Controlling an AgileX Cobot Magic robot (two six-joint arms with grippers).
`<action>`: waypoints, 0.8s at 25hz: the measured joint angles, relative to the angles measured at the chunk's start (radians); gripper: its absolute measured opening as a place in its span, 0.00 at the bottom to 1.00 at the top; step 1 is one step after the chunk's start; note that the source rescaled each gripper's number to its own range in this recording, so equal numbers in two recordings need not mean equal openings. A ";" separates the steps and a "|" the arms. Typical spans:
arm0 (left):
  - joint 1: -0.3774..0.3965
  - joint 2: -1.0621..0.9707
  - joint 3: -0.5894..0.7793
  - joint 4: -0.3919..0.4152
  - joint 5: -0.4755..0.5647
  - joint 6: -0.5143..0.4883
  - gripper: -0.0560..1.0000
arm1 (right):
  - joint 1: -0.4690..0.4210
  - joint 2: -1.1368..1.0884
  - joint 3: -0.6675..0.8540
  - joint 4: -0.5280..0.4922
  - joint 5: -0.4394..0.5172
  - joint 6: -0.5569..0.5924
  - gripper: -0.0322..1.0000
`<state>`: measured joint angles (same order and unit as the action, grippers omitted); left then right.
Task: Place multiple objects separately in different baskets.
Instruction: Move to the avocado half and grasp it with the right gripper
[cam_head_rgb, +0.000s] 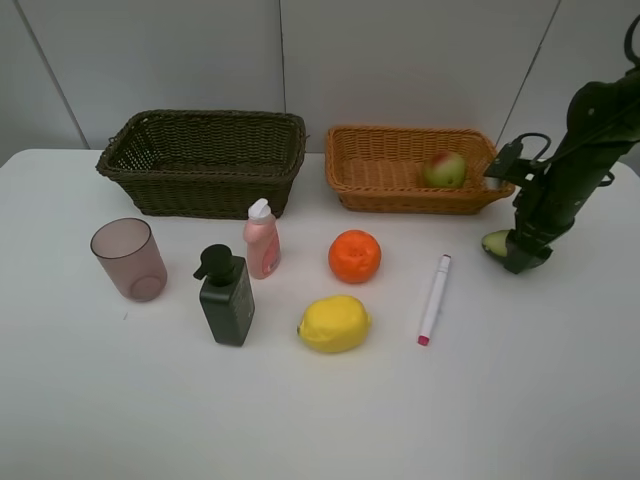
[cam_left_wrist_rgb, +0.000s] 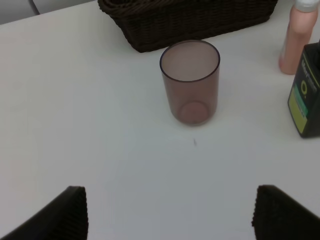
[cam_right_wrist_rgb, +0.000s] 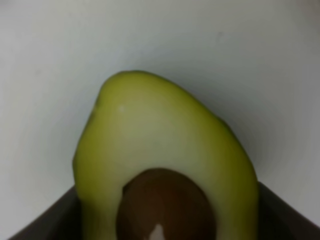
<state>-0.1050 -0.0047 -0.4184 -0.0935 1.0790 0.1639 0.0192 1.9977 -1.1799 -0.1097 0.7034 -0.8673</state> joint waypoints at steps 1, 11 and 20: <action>0.000 0.000 0.000 0.000 0.000 0.000 0.89 | 0.000 0.000 0.000 -0.001 0.000 0.000 0.57; 0.000 0.000 0.000 0.000 0.000 0.000 0.89 | 0.000 0.000 0.000 -0.003 0.000 0.000 0.57; 0.000 0.000 0.000 0.000 0.000 0.000 0.89 | 0.000 -0.002 0.000 -0.003 0.000 0.000 0.57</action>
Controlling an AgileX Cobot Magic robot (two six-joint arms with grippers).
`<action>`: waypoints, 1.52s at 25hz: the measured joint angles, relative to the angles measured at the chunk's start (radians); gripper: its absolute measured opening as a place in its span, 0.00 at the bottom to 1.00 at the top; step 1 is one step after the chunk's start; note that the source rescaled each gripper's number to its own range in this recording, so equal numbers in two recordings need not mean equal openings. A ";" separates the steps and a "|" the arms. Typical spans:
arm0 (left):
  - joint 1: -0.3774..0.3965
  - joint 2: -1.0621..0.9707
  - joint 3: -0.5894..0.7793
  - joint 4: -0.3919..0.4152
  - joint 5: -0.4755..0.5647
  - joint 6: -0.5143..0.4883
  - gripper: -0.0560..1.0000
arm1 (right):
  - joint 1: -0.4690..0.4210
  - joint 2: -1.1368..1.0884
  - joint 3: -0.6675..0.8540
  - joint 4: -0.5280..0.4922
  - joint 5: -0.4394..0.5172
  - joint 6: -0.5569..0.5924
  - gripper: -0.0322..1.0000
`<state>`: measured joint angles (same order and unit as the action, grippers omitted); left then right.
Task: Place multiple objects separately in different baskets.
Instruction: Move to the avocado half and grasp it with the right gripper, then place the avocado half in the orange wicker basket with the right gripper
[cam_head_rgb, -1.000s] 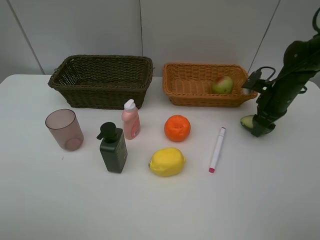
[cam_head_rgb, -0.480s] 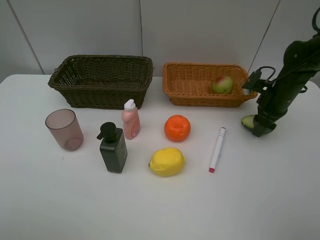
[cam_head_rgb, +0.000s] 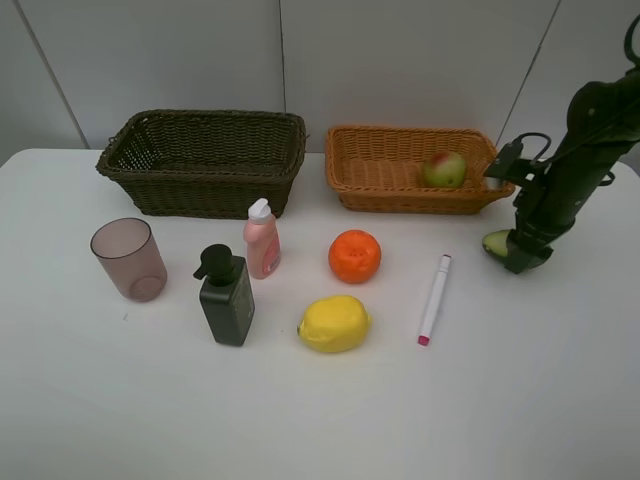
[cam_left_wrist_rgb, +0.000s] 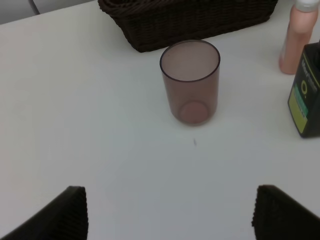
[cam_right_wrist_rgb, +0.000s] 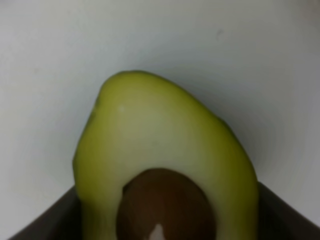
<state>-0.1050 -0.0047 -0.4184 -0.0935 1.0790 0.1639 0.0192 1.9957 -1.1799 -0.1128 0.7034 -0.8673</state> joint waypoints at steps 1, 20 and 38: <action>0.000 0.000 0.000 0.000 0.000 0.000 0.89 | 0.000 -0.005 0.000 -0.003 0.000 0.000 0.57; 0.000 0.000 0.000 0.000 0.000 0.000 0.89 | 0.000 -0.228 -0.062 0.059 0.044 0.000 0.57; 0.000 0.000 0.000 0.000 0.000 0.000 0.89 | 0.210 -0.053 -0.401 0.305 -0.103 0.000 0.57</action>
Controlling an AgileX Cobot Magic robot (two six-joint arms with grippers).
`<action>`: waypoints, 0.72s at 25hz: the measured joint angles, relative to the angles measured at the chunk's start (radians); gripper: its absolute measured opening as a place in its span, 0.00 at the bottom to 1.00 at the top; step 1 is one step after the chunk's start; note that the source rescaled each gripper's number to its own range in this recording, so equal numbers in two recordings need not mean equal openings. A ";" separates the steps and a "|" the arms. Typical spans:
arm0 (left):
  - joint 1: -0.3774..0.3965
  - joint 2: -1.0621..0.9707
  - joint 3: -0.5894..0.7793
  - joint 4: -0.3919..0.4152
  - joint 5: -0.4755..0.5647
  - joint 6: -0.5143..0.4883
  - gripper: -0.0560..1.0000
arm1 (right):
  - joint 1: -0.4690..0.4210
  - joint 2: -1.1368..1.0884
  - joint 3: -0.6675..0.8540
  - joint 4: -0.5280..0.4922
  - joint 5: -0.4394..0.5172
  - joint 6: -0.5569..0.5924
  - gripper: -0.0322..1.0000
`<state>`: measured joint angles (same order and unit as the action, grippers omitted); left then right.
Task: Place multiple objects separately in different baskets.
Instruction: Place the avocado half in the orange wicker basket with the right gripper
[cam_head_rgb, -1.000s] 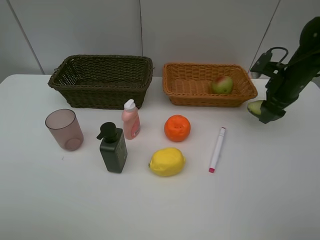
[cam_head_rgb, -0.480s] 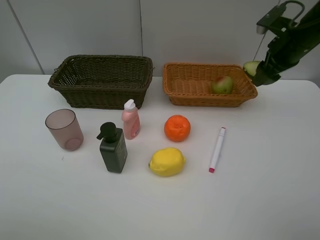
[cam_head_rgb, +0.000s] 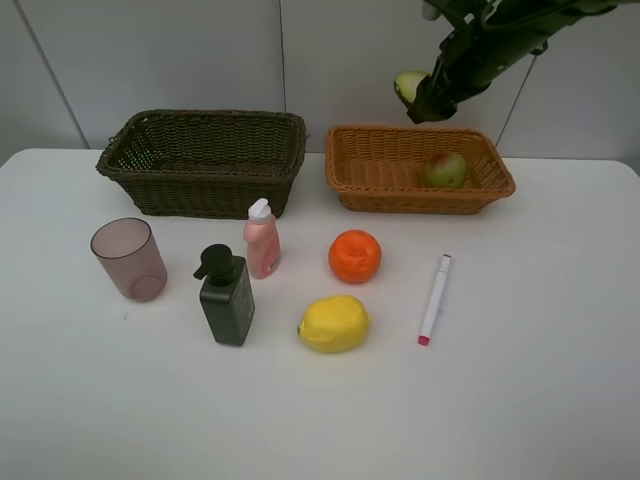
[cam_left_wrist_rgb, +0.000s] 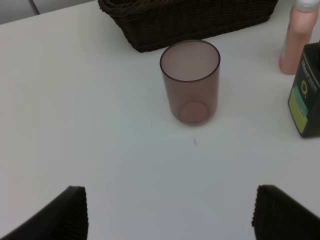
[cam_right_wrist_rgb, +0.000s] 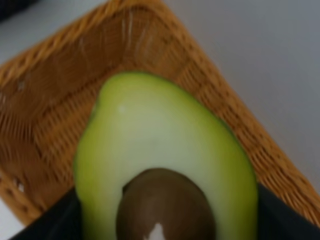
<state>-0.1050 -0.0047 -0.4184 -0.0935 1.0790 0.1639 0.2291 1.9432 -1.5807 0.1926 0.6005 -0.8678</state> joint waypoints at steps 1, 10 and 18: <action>0.000 0.000 0.000 0.000 0.000 0.000 0.89 | 0.000 0.021 -0.019 0.023 -0.007 0.000 0.57; 0.000 0.000 0.000 0.000 0.000 0.000 0.89 | 0.000 0.188 -0.090 0.096 -0.094 0.000 0.57; 0.000 0.000 0.000 0.000 0.000 0.000 0.89 | 0.000 0.243 -0.090 0.114 -0.124 0.000 0.57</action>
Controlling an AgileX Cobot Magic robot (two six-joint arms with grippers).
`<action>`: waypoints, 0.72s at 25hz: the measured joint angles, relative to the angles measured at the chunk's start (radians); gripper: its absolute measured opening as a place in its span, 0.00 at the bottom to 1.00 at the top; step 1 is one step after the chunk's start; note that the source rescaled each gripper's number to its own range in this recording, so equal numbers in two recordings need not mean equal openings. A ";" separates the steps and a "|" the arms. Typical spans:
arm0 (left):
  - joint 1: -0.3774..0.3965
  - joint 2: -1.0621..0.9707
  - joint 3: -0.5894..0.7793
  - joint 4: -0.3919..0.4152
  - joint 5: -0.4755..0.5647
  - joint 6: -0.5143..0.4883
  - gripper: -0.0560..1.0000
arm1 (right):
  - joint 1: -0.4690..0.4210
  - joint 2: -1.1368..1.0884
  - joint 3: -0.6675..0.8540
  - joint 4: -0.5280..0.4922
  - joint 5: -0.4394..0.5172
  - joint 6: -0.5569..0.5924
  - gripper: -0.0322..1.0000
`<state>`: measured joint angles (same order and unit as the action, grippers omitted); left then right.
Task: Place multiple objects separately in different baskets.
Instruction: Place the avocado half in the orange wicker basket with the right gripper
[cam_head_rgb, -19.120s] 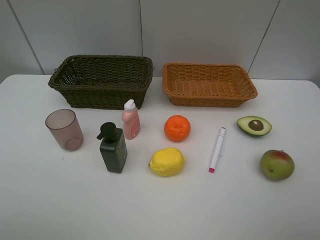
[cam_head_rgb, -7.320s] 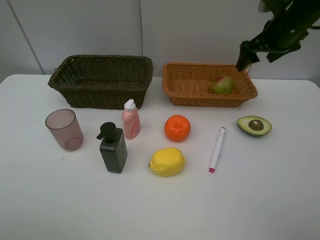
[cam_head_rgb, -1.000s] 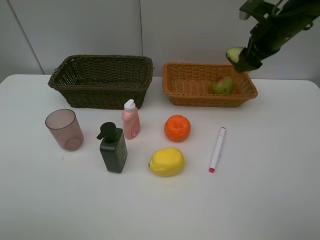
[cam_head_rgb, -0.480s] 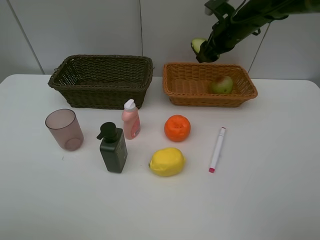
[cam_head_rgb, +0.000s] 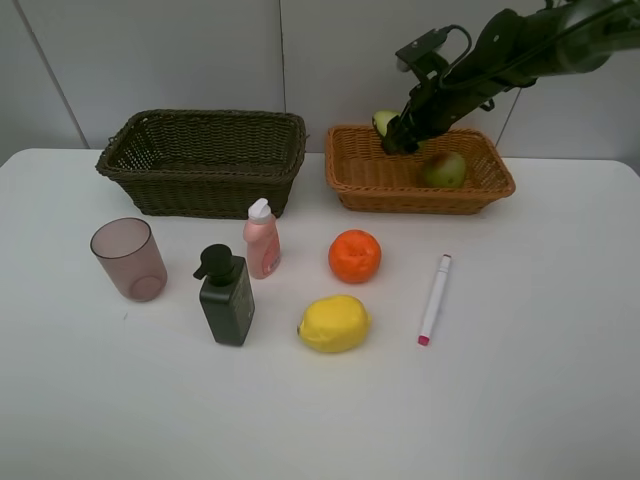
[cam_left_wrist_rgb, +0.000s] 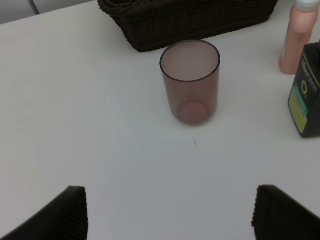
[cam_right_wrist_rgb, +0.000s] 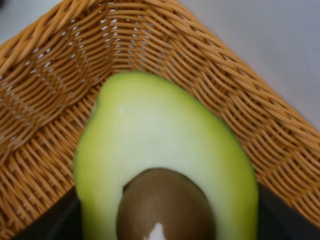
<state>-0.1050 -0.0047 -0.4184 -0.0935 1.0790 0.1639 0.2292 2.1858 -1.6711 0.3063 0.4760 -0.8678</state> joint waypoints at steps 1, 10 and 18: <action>0.000 0.000 0.000 0.000 0.000 0.000 0.89 | 0.000 0.000 0.000 0.000 0.000 0.000 0.57; 0.000 0.000 0.000 0.000 0.000 0.000 0.89 | 0.000 0.000 -0.001 0.018 -0.001 0.000 0.59; 0.000 0.000 0.000 0.000 0.000 0.000 0.89 | 0.000 0.000 -0.001 0.072 -0.002 0.000 0.98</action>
<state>-0.1050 -0.0047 -0.4184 -0.0935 1.0790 0.1639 0.2292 2.1858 -1.6718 0.3784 0.4739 -0.8678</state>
